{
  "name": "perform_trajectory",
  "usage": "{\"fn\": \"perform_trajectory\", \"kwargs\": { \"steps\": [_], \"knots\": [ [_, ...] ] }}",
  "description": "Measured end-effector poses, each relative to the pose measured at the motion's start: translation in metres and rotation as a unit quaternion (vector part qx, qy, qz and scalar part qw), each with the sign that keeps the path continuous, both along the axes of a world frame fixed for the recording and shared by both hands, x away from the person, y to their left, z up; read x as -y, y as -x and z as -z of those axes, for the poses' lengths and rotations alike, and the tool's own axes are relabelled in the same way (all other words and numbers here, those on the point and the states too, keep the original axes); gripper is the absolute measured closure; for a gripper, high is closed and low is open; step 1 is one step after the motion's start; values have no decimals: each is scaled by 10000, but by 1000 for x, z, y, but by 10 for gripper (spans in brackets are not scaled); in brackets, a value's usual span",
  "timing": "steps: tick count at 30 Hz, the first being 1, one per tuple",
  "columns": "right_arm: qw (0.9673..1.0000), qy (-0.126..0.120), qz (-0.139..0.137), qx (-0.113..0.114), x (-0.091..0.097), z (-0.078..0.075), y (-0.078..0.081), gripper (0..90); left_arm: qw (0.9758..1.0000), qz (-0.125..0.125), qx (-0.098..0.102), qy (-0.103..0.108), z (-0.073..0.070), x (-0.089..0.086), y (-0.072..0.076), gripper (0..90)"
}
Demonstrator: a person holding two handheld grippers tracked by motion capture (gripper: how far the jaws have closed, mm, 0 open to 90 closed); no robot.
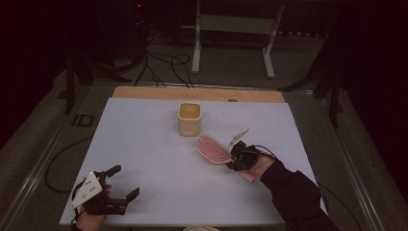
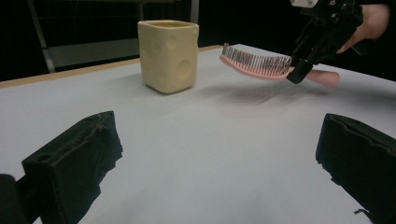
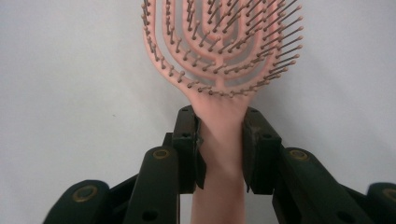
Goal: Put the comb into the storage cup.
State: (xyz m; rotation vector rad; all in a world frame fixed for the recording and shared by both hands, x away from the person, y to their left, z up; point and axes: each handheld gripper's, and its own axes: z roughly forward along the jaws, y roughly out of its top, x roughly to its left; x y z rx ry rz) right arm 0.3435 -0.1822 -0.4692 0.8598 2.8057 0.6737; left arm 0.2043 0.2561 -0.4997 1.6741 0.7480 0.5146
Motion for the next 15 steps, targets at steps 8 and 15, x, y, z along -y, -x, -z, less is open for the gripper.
{"fn": "perform_trajectory", "kwargs": {
  "steps": [8,15],
  "knots": [
    [9988,-418,130,200,10,-7,6,704,10000,-8,-11,-3,0,0,0,1],
    [9971,-627,227,370,16,-10,11,704,10000,-24,-24,-5,1,0,-1,1]
  ]
}}
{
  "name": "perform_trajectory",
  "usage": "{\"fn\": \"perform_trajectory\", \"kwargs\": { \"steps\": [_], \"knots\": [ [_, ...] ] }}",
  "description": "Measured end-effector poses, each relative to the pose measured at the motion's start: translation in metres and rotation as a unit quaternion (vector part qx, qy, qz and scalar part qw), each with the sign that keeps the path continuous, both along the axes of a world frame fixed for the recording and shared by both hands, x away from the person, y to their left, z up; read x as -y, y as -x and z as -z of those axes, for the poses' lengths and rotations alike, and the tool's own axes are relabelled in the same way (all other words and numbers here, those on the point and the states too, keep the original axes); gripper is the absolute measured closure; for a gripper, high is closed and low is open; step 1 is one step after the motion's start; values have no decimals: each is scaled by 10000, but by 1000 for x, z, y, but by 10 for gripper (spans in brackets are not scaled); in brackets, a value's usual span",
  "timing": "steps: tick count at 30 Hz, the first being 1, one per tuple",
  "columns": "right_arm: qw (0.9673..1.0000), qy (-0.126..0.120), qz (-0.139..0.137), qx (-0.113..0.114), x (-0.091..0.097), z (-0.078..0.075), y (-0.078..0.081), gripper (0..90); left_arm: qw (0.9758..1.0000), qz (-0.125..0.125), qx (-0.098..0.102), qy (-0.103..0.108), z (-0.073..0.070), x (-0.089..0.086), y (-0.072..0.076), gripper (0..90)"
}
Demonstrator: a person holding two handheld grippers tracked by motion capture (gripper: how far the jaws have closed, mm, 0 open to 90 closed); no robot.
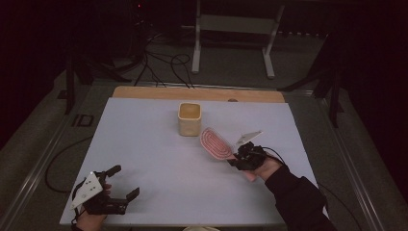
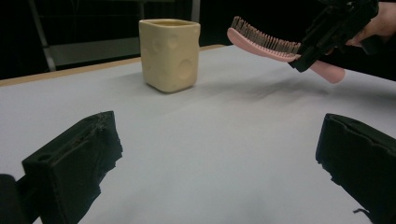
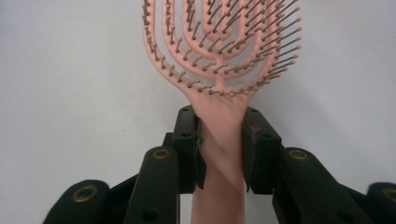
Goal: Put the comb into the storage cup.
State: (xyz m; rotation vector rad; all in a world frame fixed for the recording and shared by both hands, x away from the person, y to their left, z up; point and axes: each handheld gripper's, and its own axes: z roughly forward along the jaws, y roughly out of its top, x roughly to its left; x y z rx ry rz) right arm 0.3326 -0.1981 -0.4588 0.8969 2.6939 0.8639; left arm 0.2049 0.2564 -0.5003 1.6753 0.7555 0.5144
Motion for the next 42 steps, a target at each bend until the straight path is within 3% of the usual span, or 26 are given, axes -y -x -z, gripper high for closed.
{"fn": "perform_trajectory", "kwargs": {
  "steps": [10,13,20,24,26,35,41,42],
  "knots": [
    [9987,-414,132,266,7,-1,11,704,10000,-6,-15,-5,0,0,0,1],
    [9972,-653,192,307,11,1,15,704,10000,-9,-18,9,0,-1,0,1],
    [9944,-903,307,450,18,1,22,703,10000,-28,-33,13,0,-1,0,1],
    [9902,-1134,467,661,23,-1,26,703,10000,-35,-35,15,1,-1,0,1],
    [9862,-1307,605,811,26,-2,29,703,10000,-40,-33,21,1,-1,0,1],
    [9789,-1356,888,1246,27,-2,40,703,10000,-41,-18,37,0,-1,0,1],
    [9724,-1504,1027,1458,27,2,48,703,10000,-66,-33,29,0,-2,0,1],
    [9698,-1502,1125,1560,28,3,50,702,10000,-61,-38,16,1,-2,0,1]
  ]
}}
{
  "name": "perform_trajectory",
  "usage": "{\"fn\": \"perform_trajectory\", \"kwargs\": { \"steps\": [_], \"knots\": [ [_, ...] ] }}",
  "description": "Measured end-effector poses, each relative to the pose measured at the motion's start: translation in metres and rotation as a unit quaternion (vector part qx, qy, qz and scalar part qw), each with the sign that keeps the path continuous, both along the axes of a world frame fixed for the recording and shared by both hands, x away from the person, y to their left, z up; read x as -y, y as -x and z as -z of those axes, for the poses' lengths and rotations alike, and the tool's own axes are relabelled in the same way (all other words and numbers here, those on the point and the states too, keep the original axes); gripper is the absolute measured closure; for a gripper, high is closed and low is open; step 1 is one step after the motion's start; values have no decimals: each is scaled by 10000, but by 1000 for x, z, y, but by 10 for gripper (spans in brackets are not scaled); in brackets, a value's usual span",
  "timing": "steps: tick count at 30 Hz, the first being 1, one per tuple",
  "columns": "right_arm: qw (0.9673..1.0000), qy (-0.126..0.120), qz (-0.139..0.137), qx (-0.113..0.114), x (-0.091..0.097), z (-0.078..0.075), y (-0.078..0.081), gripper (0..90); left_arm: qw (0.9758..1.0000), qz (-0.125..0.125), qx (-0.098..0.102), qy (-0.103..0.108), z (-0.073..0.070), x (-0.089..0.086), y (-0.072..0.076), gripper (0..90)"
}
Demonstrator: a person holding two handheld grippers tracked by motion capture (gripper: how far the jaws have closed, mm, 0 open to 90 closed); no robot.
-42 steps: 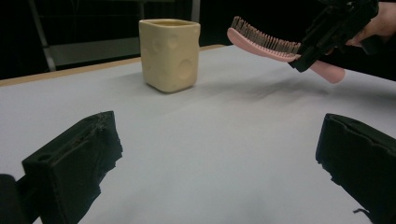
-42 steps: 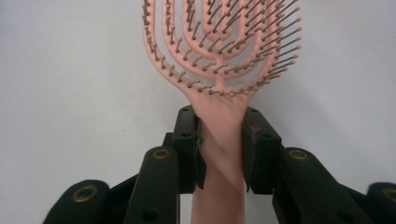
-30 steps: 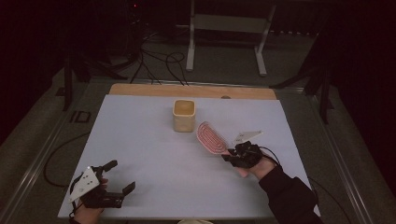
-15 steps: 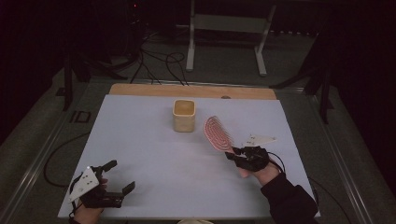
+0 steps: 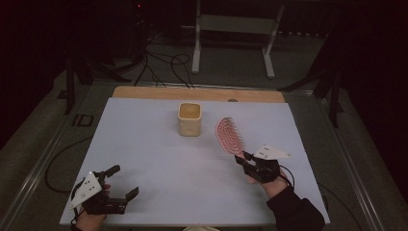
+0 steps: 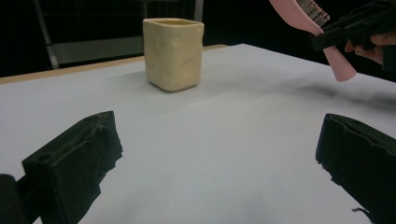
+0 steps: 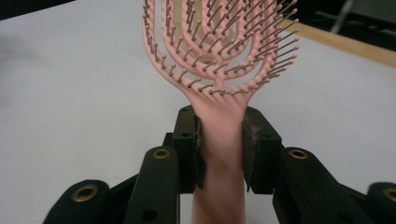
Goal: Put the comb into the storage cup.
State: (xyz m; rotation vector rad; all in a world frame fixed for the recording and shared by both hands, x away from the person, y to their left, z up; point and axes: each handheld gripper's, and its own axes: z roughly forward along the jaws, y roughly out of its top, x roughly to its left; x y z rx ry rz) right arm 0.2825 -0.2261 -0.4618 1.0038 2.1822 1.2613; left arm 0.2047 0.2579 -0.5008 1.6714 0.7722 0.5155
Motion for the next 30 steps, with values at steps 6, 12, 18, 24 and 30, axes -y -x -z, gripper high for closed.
{"fn": "perform_trajectory", "kwargs": {
  "steps": [6,12,18,24,30],
  "knots": [
    [9996,-137,100,207,3,1,5,703,10000,-2,-6,-2,0,0,0,1],
    [9991,-284,71,302,6,3,8,703,10000,-9,-6,-10,0,0,0,1],
    [9974,-485,109,529,11,5,14,702,10000,-6,-30,-8,0,0,0,1],
    [9959,-554,107,702,10,9,16,702,10000,8,-41,-27,0,1,0,1],
    [9961,-632,111,602,6,16,14,702,9999,45,-110,-13,0,4,-2,1]
  ]
}}
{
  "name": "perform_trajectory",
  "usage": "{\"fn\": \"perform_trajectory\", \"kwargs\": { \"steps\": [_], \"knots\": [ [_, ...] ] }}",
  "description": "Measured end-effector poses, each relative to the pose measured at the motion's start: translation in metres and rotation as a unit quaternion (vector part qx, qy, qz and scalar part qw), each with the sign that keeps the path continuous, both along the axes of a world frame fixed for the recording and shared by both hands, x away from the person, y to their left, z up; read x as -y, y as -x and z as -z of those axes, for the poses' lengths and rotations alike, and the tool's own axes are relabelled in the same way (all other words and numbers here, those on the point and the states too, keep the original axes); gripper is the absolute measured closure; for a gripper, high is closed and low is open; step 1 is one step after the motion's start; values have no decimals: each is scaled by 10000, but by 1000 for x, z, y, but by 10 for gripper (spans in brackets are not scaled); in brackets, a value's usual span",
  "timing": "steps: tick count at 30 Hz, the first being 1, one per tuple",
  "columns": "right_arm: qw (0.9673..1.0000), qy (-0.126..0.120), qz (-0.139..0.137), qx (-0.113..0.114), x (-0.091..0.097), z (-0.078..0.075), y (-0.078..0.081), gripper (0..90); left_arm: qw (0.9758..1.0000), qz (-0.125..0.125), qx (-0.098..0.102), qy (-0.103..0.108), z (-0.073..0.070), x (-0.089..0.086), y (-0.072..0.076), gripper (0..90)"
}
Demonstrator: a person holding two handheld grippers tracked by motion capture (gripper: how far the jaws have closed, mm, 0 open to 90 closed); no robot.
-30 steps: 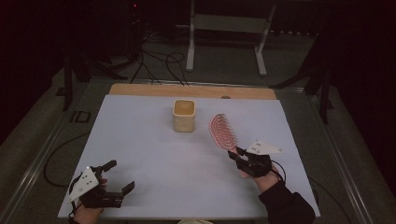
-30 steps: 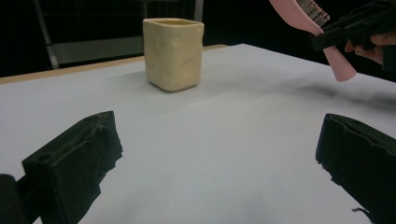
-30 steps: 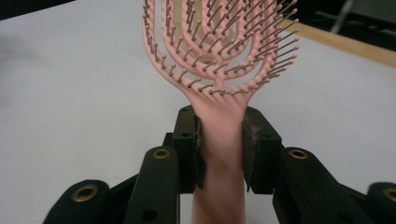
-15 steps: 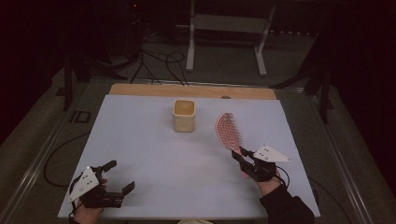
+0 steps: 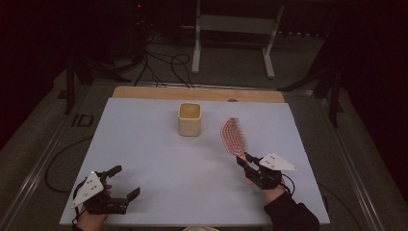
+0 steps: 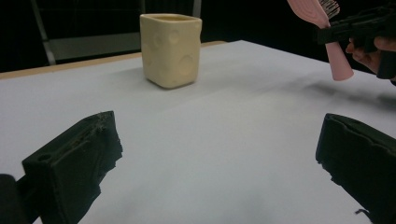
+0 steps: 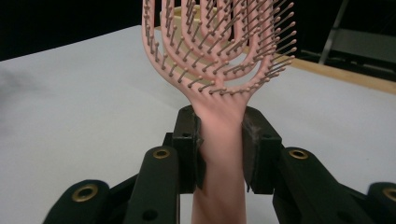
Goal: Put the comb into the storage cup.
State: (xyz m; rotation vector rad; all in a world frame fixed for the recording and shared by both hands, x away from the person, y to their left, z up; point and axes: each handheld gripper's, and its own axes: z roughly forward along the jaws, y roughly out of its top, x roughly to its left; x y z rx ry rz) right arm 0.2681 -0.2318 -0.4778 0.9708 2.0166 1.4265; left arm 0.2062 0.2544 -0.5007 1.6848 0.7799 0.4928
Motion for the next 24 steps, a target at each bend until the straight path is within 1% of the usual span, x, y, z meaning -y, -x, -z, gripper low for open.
{"fn": "perform_trajectory", "kwargs": {
  "steps": [3,7,8,11,12,13,14,15,16,17,18,19,20,21,22,23,24],
  "knots": [
    [10000,2,-15,-36,-1,1,-1,703,10000,18,-6,3,-1,1,0,1],
    [10000,-67,-11,-43,0,-2,-2,703,10000,45,-41,3,-2,3,-1,1],
    [9999,-100,-2,-57,0,-2,-2,704,9999,64,-77,23,-3,4,-2,1],
    [9999,-109,-8,-68,1,-2,-3,703,9999,76,-92,37,-5,5,-3,1],
    [9999,-108,-12,-57,1,-3,-2,703,9999,98,-106,39,-7,7,-3,1],
    [9999,-108,-12,-57,1,-3,-2,703,9999,98,-106,39,-7,7,-3,1],
    [9999,-115,-8,-56,0,-3,-2,704,9997,159,-147,91,-11,9,-5,1],
    [9999,-115,-8,-56,0,-3,-2,704,9997,159,-147,91,-11,9,-5,1],
    [9999,-107,-22,-59,0,-4,-2,703,9996,203,-171,38,-15,11,-6,1],
    [9999,-107,-22,-59,0,-4,-2,703,9996,203,-171,38,-15,11,-6,1],
    [9999,-103,-19,-55,0,-4,-2,704,9994,264,-207,42,-20,14,-8,1],
    [9999,-103,-19,-55,0,-4,-2,704,9994,264,-207,42,-20,14,-8,1],
    [9999,-98,-27,-41,0,-4,-2,704,9993,315,-212,1,-24,17,-10,1],
    [9999,-98,-27,-41,0,-4,-2,704,9993,315,-212,1,-24,17,-10,1],
    [9999,-100,-46,-43,-1,-5,-2,704,9991,366,-214,-37,-29,21,-12,1],
    [9999,-100,-46,-43,-1,-5,-2,704,9991,366,-214,-37,-29,21,-12,1],
    [9999,-98,-58,-44,-1,-5,-2,704,9988,421,-225,-100,-33,25,-14,1]
  ]
}}
